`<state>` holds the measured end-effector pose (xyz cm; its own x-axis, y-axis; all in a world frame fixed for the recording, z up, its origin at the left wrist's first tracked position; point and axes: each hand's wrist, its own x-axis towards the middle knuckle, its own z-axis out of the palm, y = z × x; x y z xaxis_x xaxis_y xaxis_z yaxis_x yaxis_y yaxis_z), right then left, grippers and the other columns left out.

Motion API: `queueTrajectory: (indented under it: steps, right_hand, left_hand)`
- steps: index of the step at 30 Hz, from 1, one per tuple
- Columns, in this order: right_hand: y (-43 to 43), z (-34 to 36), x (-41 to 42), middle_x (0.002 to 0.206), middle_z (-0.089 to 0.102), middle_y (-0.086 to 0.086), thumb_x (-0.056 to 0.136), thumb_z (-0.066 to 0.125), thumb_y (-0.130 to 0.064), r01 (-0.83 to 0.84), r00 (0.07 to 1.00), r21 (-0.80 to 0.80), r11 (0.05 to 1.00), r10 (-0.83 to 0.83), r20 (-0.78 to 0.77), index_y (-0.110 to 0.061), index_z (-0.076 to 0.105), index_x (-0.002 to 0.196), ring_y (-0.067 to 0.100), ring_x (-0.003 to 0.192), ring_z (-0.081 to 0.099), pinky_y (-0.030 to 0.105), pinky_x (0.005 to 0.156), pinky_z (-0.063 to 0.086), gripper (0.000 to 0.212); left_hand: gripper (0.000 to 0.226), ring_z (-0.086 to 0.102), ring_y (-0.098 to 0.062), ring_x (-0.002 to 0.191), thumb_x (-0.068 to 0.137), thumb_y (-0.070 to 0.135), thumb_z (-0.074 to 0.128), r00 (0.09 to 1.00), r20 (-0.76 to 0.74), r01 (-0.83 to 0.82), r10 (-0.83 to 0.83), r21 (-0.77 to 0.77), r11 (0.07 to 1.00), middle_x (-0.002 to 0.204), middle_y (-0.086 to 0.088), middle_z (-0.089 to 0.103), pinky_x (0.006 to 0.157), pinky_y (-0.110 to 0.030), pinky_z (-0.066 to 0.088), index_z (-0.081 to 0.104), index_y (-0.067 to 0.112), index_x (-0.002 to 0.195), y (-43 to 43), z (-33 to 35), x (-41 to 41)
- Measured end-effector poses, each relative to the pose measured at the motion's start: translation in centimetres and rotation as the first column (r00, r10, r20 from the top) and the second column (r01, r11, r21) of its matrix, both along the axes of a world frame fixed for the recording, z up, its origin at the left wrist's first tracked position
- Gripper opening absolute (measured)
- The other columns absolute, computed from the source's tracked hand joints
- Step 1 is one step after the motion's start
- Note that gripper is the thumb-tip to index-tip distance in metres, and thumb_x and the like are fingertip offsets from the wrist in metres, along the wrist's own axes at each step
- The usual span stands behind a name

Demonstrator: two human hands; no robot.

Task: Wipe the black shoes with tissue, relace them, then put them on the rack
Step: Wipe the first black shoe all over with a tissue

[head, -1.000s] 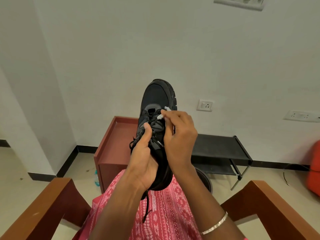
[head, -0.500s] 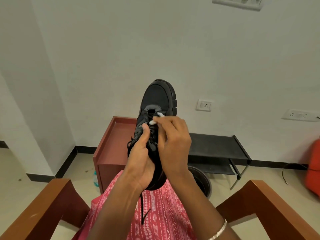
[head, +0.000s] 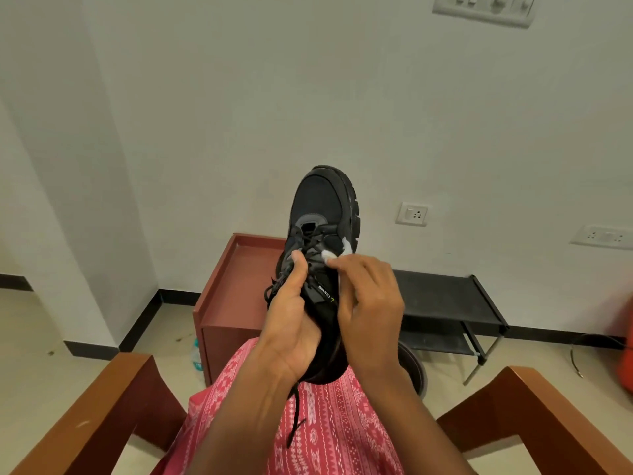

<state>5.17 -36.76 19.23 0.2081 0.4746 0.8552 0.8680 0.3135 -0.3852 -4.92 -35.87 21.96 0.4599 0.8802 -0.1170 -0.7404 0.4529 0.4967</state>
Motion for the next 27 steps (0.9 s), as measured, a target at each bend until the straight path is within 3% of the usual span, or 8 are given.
queueTrajectory:
  steps: [6,10,15,19,24,27]
  right_hand:
    - [1.7,1.7,1.0,0.099,0.067,-0.003,0.094,0.066,-0.004,-0.029,0.993,-0.006,1.0,0.029,-0.119,-0.014,0.074,0.104,0.015,0.094,0.063,0.025,0.079,0.051,0.016]
    - [-1.5,-0.3,0.1,0.1,0.068,-0.006,0.092,0.068,-0.001,-0.162,0.978,-0.055,0.985,0.153,-0.143,-0.015,0.075,0.105,0.005,0.095,0.064,0.018,0.08,0.052,0.021]
    - [-3.4,-2.3,-0.9,0.101,0.069,-0.009,0.089,0.071,-0.001,-0.222,0.962,-0.122,0.967,0.197,-0.191,-0.016,0.076,0.105,0.001,0.098,0.065,0.022,0.08,0.057,0.023]
    - [-0.6,1.0,0.0,0.096,0.072,-0.007,0.089,0.071,0.0,-0.191,0.962,-0.04,0.981,0.178,-0.205,-0.014,0.077,0.102,-0.002,0.092,0.065,0.011,0.08,0.05,0.02]
    - [1.3,3.1,0.6,0.096,0.074,-0.006,0.089,0.072,-0.003,-0.187,0.952,-0.025,0.982,0.175,-0.251,-0.015,0.079,0.103,0.0,0.093,0.067,0.019,0.082,0.055,0.02]
    - [-0.5,1.8,0.4,0.096,0.073,-0.01,0.087,0.073,-0.001,-0.224,0.941,-0.08,0.971,0.194,-0.277,-0.018,0.079,0.102,0.0,0.092,0.067,0.015,0.08,0.054,0.023]
  left_hand:
    - [0.055,0.069,-0.028,0.111,0.098,0.053,0.045,0.997,-0.068,0.041,-0.037,0.063,0.997,0.123,-0.016,0.069,0.078,-0.036,0.06,0.063,0.011,0.129,0.3,0.0,-0.4]
    - [0.056,0.071,-0.03,0.104,0.095,0.055,0.05,0.996,-0.089,0.005,-0.001,0.043,0.999,0.119,-0.018,0.07,0.08,-0.042,0.059,0.067,0.008,0.123,0.9,-0.2,-1.2]
    - [0.06,0.075,-0.027,0.086,0.092,0.058,0.053,0.995,-0.088,-0.041,0.041,-0.001,0.999,0.107,-0.018,0.074,0.071,-0.037,0.062,0.077,0.003,0.102,1.6,-0.3,-1.5]
    - [0.059,0.074,-0.029,0.095,0.097,0.055,0.047,1.0,-0.028,-0.003,0.003,-0.013,1.0,0.113,-0.019,0.072,0.072,-0.04,0.063,0.078,0.005,0.104,1.0,0.0,-1.1]
    - [0.059,0.074,-0.031,0.093,0.097,0.056,0.047,1.0,0.0,0.019,-0.019,-0.015,1.0,0.111,-0.02,0.073,0.065,-0.04,0.062,0.08,0.007,0.097,0.5,0.3,-0.7]
    - [0.052,0.074,-0.032,0.094,0.097,0.048,0.052,0.999,-0.012,-0.031,0.03,-0.028,0.999,0.111,-0.022,0.072,0.071,-0.043,0.062,0.078,0.004,0.102,0.8,0.4,-1.1]
